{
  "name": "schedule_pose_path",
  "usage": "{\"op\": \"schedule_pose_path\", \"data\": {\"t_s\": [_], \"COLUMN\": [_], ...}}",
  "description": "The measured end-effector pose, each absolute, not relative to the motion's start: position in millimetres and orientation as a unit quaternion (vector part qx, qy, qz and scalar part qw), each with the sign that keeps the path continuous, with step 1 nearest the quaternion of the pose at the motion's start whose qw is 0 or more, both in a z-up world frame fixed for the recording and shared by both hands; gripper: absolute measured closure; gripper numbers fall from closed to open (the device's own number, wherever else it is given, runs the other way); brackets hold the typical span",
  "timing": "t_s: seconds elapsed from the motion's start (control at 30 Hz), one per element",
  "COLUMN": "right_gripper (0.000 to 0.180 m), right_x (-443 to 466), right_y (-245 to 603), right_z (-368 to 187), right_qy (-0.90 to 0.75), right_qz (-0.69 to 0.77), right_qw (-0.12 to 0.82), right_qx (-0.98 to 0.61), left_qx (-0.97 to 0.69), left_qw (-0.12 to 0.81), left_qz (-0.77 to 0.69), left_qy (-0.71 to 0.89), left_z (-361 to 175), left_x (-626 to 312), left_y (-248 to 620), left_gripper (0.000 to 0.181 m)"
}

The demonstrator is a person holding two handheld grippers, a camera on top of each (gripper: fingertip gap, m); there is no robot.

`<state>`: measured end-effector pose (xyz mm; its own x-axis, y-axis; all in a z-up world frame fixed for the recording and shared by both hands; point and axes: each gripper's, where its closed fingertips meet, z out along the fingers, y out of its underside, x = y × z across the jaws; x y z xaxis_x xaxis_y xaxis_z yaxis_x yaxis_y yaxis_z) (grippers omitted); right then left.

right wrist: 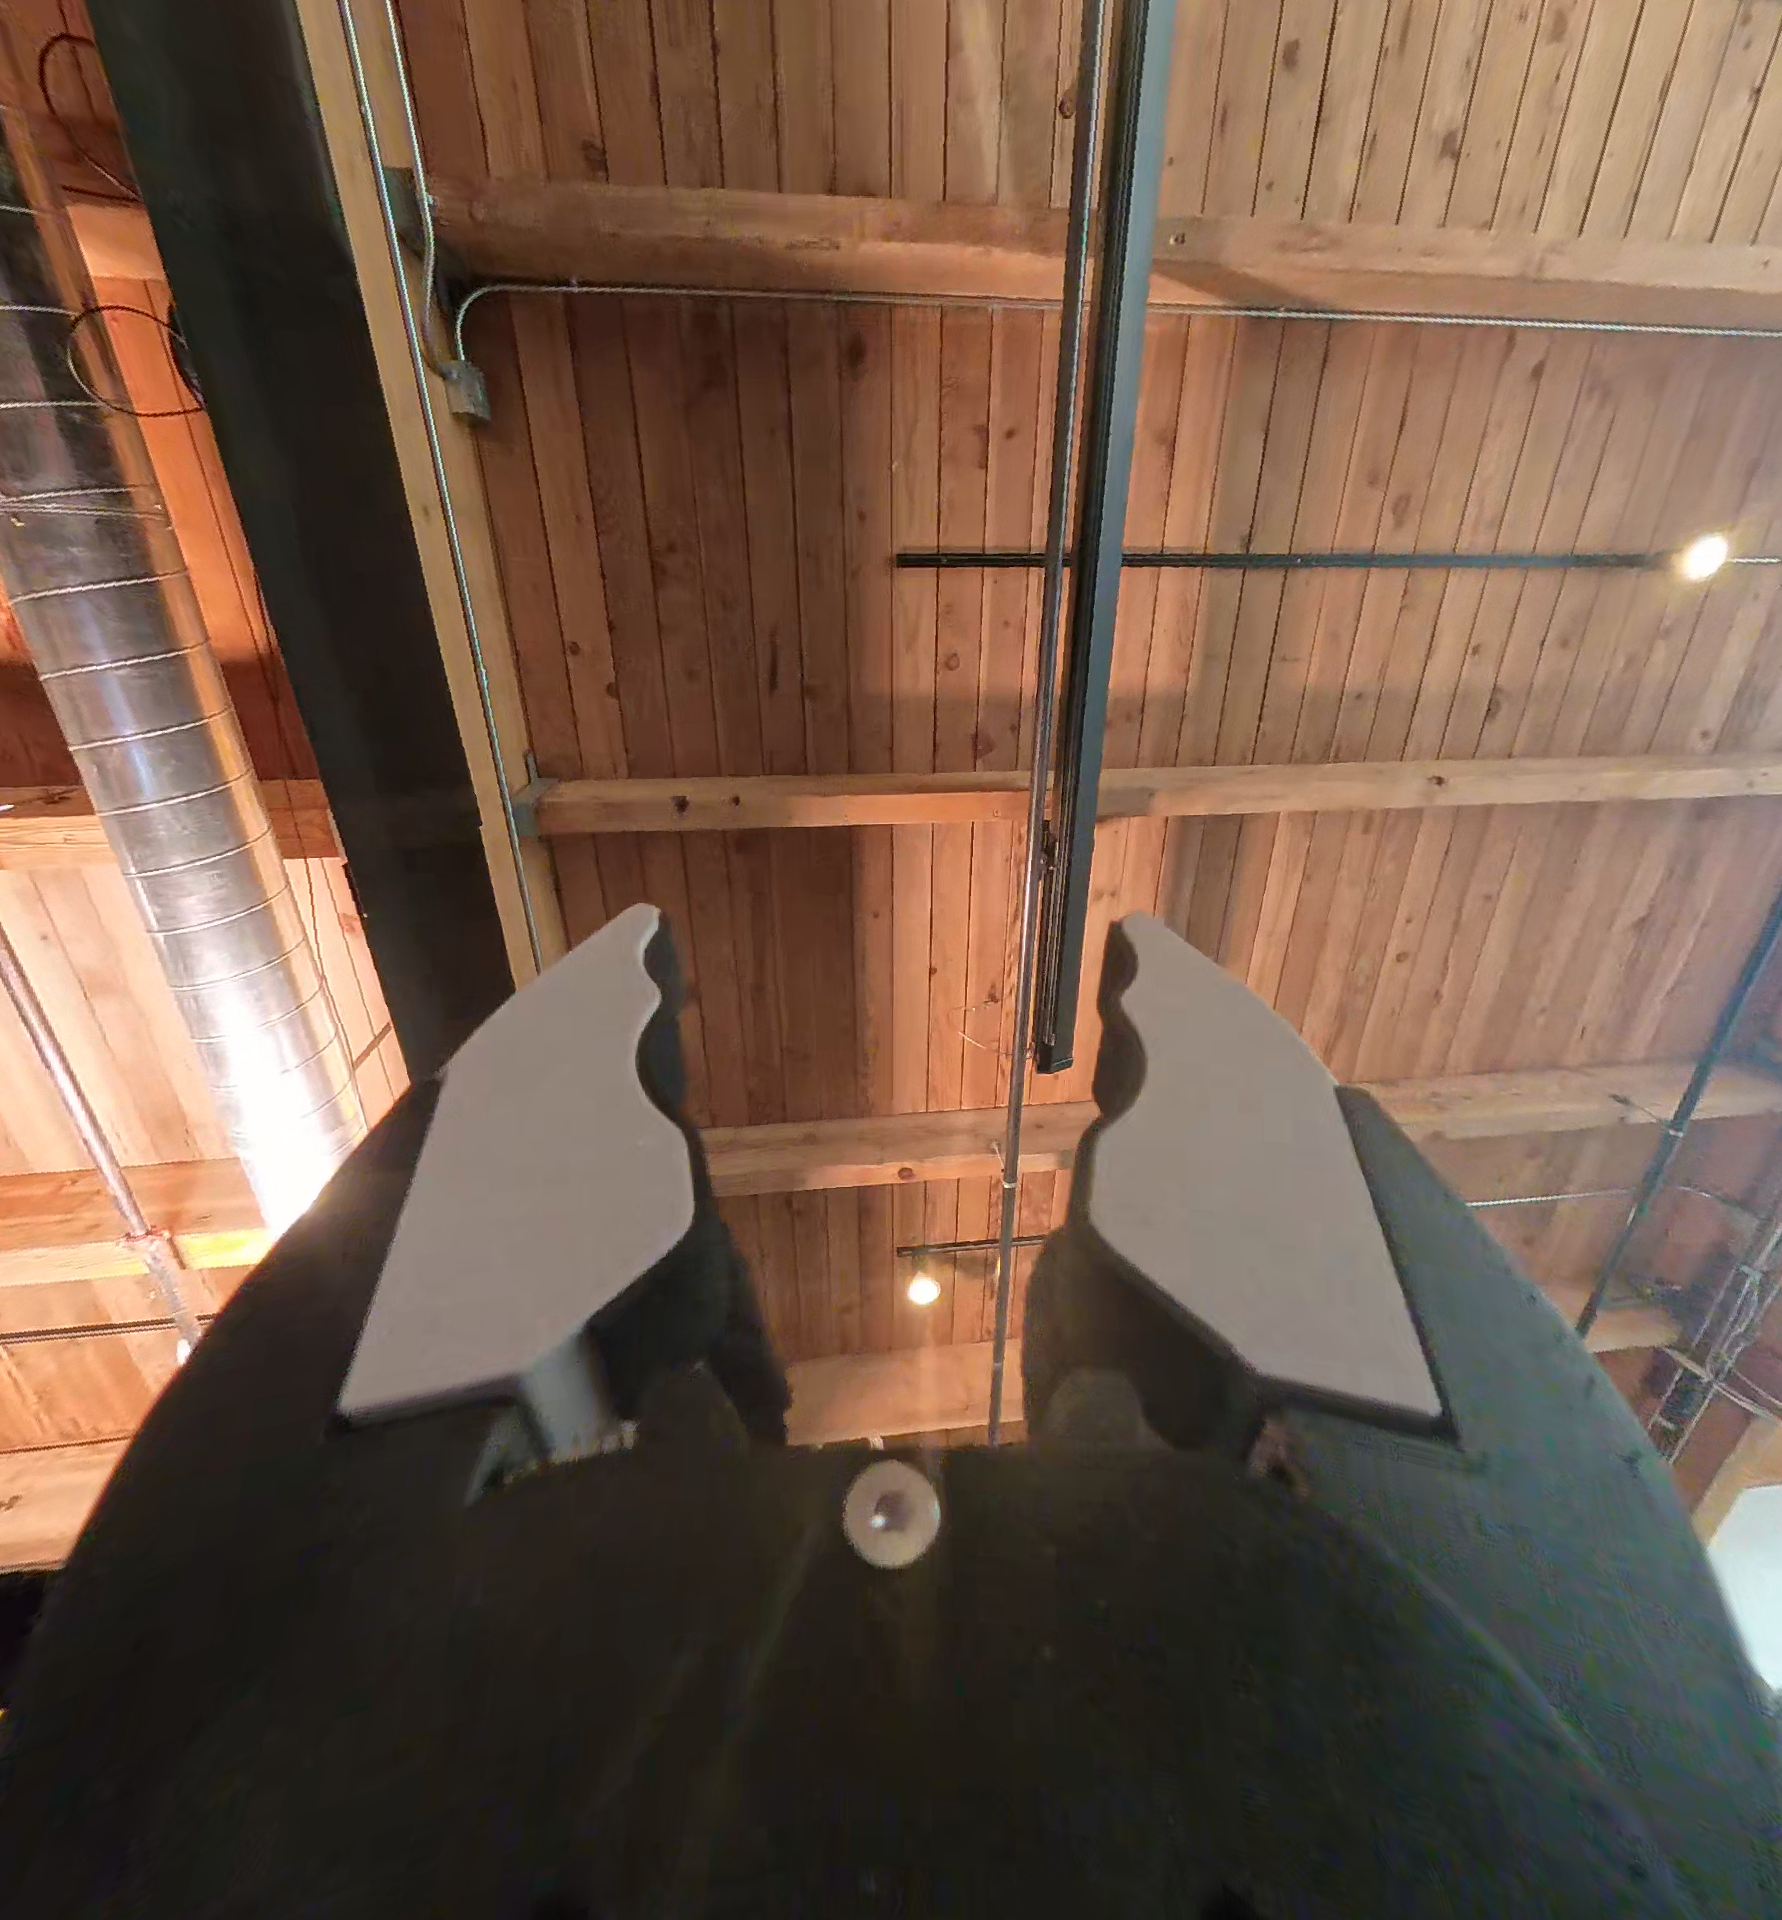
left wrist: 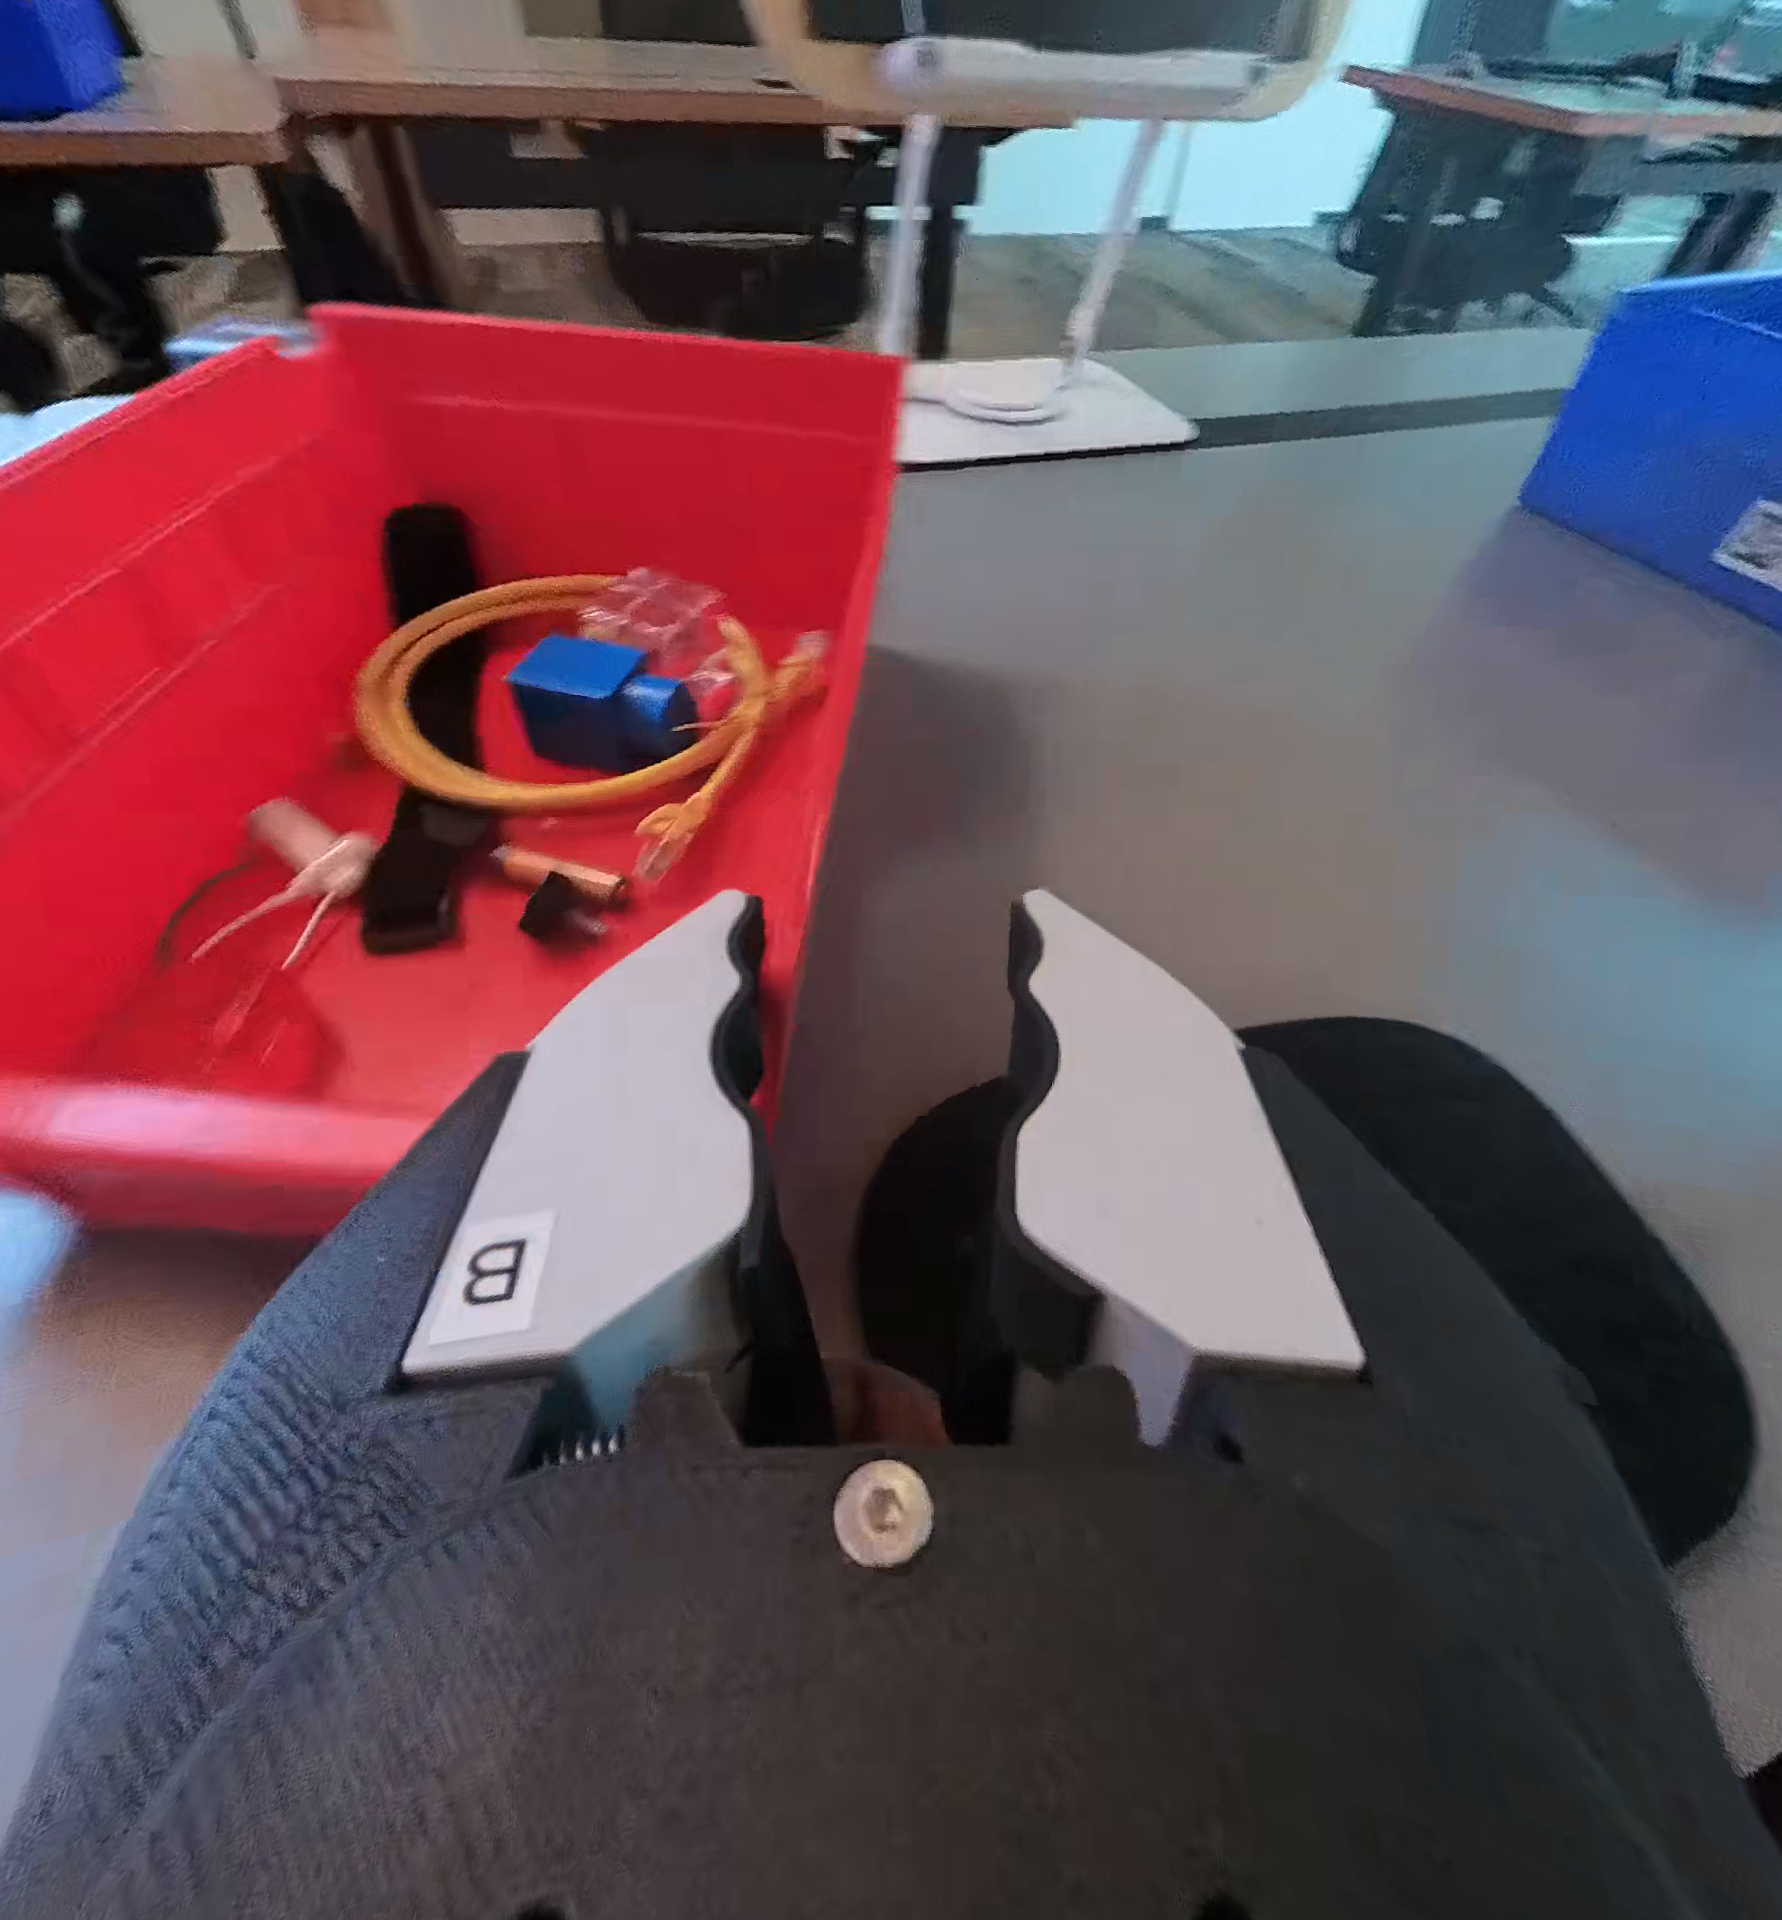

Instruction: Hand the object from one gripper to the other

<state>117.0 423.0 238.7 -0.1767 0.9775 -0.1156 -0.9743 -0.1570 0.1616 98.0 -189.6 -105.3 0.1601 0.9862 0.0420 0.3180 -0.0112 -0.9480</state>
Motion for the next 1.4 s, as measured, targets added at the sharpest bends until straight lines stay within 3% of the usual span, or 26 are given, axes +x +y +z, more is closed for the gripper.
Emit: {"op": "schedule_pose_path", "data": {"t_s": [0.17,0.33,0.47,0.63,0.8,0.97,1.17,1.3,1.4], "right_gripper": [0.105,0.106,0.108,0.11,0.112,0.114,0.116,0.117,0.117], "right_x": [117.0,119.1,121.8,120.7,125.5,130.3,131.6,130.2,131.3], "right_y": [413.8,413.9,417.6,420.9,415.1,405.9,403.2,406.6,413.7], "right_z": [239.1,237.5,237.9,240.2,239.8,239.3,240.4,240.3,238.3], "right_qy": [0.087,0.084,0.083,0.076,0.078,0.075,0.072,0.075,0.083], "right_qz": [0.765,0.767,0.763,0.778,0.781,0.781,0.781,0.779,0.782], "right_qw": [0.638,0.636,0.641,0.623,0.62,0.619,0.619,0.622,0.618], "right_qx": [0.016,0.02,0.017,0.009,0.015,0.024,0.027,0.026,0.021], "left_qx": [-0.664,-0.677,-0.632,-0.581,-0.638,-0.745,-0.804,-0.847,-0.877], "left_qw": [0.458,0.538,0.534,0.455,0.373,0.346,0.257,0.174,0.076], "left_qz": [0.336,0.25,0.35,0.518,0.537,0.424,0.182,0.091,0.035], "left_qy": [-0.486,-0.435,-0.44,-0.434,-0.407,-0.38,-0.504,-0.494,-0.474], "left_z": [-108.5,-103.1,-70.1,-0.7,29.8,6.7,-67.8,-101.6,-128.9], "left_x": [69.0,59.4,75.0,123.3,127.1,72.3,11.1,11.8,36.5], "left_y": [-134.7,-81.7,-110.3,-181.4,-206.8,-192.9,-219.4,-231.0,-229.1], "left_gripper": [0.136,0.123,0.119,0.115,0.11,0.11,0.1,0.124,0.129]}}
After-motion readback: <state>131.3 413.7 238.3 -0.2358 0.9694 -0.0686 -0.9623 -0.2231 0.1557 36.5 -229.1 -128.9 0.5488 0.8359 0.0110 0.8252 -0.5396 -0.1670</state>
